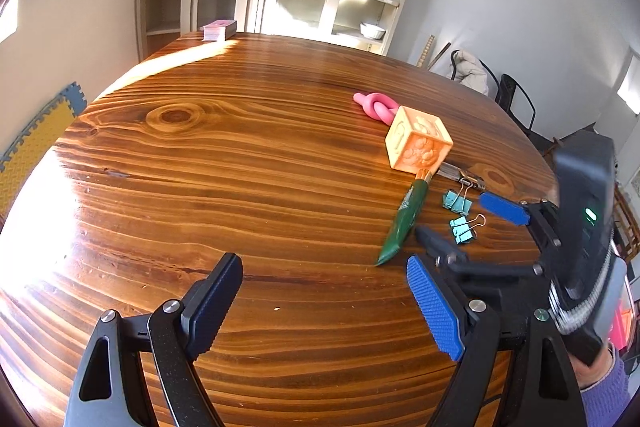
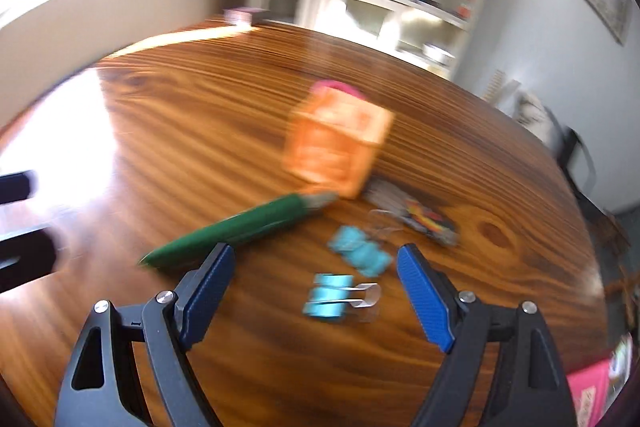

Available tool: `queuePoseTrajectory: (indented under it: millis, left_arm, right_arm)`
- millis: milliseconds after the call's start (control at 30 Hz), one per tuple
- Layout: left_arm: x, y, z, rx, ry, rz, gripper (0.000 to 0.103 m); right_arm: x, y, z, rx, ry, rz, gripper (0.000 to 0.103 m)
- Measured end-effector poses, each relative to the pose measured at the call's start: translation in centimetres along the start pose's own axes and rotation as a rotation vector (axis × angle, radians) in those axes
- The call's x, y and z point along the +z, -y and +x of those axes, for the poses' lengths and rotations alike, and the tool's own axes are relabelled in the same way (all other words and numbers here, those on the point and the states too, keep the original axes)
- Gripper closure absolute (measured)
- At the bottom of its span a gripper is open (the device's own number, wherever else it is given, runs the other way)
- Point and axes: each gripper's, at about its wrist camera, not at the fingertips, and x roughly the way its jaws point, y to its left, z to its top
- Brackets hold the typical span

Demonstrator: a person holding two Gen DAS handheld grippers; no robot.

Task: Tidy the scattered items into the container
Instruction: 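Move the right tool to a teal binder clip and grasp it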

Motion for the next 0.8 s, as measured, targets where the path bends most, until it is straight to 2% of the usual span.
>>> queuePoseTrajectory:
  millis: [67,167,333,533,700,800]
  left_arm:
    - [0.0,-0.1,0.1,0.004,-0.001,0.005,0.017]
    - [0.0,-0.2,0.1,0.005,0.002,0.003,0.017]
    - [0.0,0.0,0.1,0.005,0.004,0.011,0.017]
    - [-0.2,0.2,0.7,0.014,-0.016,0.022,0.017]
    - [-0.1,0.0,0.3,-0.004,-0.009,0.008,0.017]
    - [-0.1,0.0,0.2,-0.023,-0.013,-0.002,0.017]
  right_arm:
    - [-0.5,0.2,-0.6,0.031,0.006,0.000,0.017]
    - [-1.5,3.1,-1.0,0.056,0.005,0.082,0.017]
    - [-3.0,8.2,-1.4,0.202,-0.021,0.235,0.017]
    - [-3.2,8.2,-1.6,0.237,-0.036,0.251,0.017]
    - [-3.5,7.2,-1.1,0.154,-0.097,0.246,0.018]
    - [-3.8,7.7,-1.1,0.052,-0.107,0.277,0.018]
